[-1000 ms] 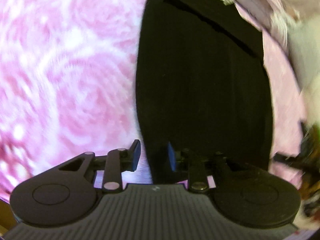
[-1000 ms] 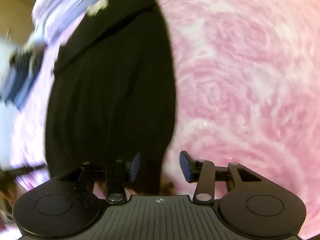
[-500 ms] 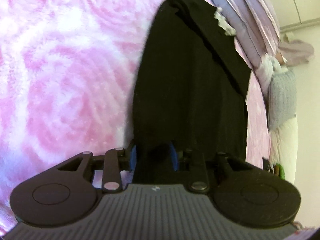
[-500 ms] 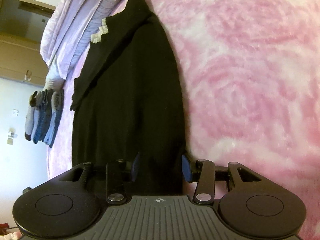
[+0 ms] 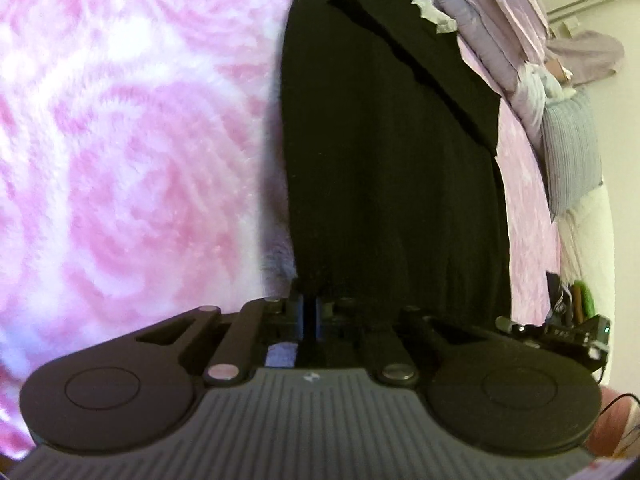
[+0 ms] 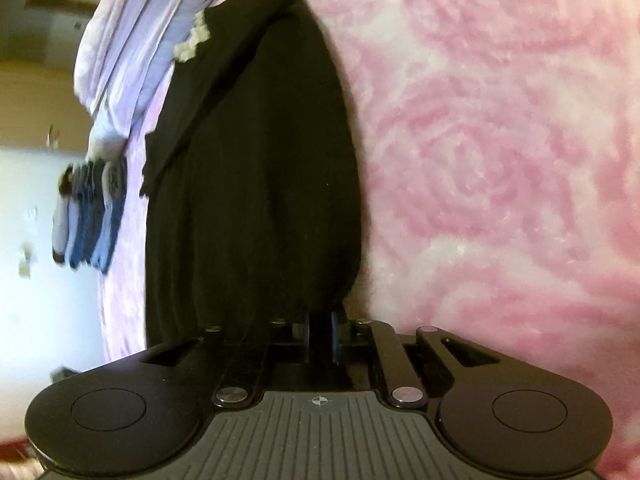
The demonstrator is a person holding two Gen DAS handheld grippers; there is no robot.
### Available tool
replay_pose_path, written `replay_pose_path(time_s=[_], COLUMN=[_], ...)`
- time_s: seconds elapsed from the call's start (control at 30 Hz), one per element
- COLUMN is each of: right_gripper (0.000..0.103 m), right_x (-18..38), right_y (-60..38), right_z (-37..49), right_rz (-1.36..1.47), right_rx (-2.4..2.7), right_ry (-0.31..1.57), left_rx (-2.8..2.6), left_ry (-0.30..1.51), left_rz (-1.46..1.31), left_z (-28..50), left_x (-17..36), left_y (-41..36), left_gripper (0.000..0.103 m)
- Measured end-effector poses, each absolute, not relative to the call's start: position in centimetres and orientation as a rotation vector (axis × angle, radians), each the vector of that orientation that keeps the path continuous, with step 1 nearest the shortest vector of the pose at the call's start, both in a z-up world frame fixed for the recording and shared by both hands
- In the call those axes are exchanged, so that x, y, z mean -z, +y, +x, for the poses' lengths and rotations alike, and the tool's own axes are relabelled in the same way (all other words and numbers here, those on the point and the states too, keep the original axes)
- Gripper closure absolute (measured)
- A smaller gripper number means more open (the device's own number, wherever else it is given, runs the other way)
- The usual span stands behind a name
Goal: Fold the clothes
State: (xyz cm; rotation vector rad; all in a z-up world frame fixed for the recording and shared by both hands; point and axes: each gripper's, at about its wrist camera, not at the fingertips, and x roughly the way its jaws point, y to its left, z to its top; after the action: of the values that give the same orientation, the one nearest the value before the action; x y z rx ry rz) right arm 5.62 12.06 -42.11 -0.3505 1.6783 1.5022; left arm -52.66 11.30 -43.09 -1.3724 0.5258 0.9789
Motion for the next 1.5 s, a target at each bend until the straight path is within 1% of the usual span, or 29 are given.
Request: replay_pose_path(time_s=[0.2, 0.4, 0.47, 0.6, 0.73, 0.9, 0.97, 1.0, 1.03, 1.07, 1.1, 1.13, 1.3, 1.4, 1.5], right_gripper=[0.099, 0.099, 0.098, 0.098, 0.098, 0.098, 0.097, 0.093, 0.088, 0.076, 0.069, 0.069, 0.066, 0.066, 0.066], right_x=[38.8, 37.9, 38.0, 36.6, 33.7, 30.8, 30.6, 30.9, 31.5, 31.8, 31.8, 31.7, 32.1, 33.9, 35.4], right_y=[10.3, 6.7, 5.7, 6.8, 11.5, 21.9, 26.7, 29.1, 31.0, 33.0, 34.3, 35.3, 35.3, 34.3, 34.4], right_z=[6.9, 6.9, 6.9, 7.4, 7.9, 8.5, 8.8, 8.9, 9.0, 9.0, 9.2, 9.1, 6.8, 4.5, 2.6], right_rz=[-0.393, -0.53, -0.548, -0.47, -0.389, -0.299, -0.239, -0.206, -0.187, -0.191, -0.212, -0.225, -0.41, -0.573, -0.659], right_rx=[-1.534, -1.484, -1.447, -1.435, -1.497, -1.593, -1.597, -1.567, -1.552, -1.525, -1.485, -1.477, -1.57, -1.636, -1.699], right_ry=[1.686, 1.776, 1.82, 1.882, 1.877, 1.742, 1.672, 1.667, 1.66, 1.62, 1.544, 1.479, 1.265, 1.16, 1.046], left_rx=[-0.969, -0.964, -0.967, -0.984, -0.993, -0.969, -0.992, -1.005, -1.031, -1.072, -1.11, -1.139, -1.178, -1.123, -1.066], left_ry=[0.555, 0.616, 0.611, 0.51, 0.362, 0.217, 0.196, 0.187, 0.198, 0.221, 0.239, 0.27, 0.439, 0.537, 0.621], left_rz=[-1.338, -1.449, -1.495, -1.518, -1.462, -1.326, -1.309, -1.308, -1.295, -1.286, -1.274, -1.26, -1.148, -1.067, -0.97], left_z=[-53.3, -54.2, -54.4, -54.8, -54.4, -52.8, -51.9, -51.5, -51.0, -50.5, -50.4, -50.3, -50.0, -48.2, -45.8], left_x=[40.0, 38.9, 38.7, 36.9, 33.7, 31.6, 31.9, 32.4, 32.9, 33.4, 33.9, 34.6, 35.5, 36.6, 37.6], left_y=[9.3, 4.9, 3.9, 4.8, 10.0, 20.8, 25.3, 27.9, 30.1, 32.0, 33.8, 35.0, 36.6, 36.6, 37.2], left_gripper=[0.101, 0.101, 0.101, 0.101, 0.101, 0.1, 0.097, 0.095, 0.092, 0.09, 0.089, 0.085, 0.082, 0.077, 0.07])
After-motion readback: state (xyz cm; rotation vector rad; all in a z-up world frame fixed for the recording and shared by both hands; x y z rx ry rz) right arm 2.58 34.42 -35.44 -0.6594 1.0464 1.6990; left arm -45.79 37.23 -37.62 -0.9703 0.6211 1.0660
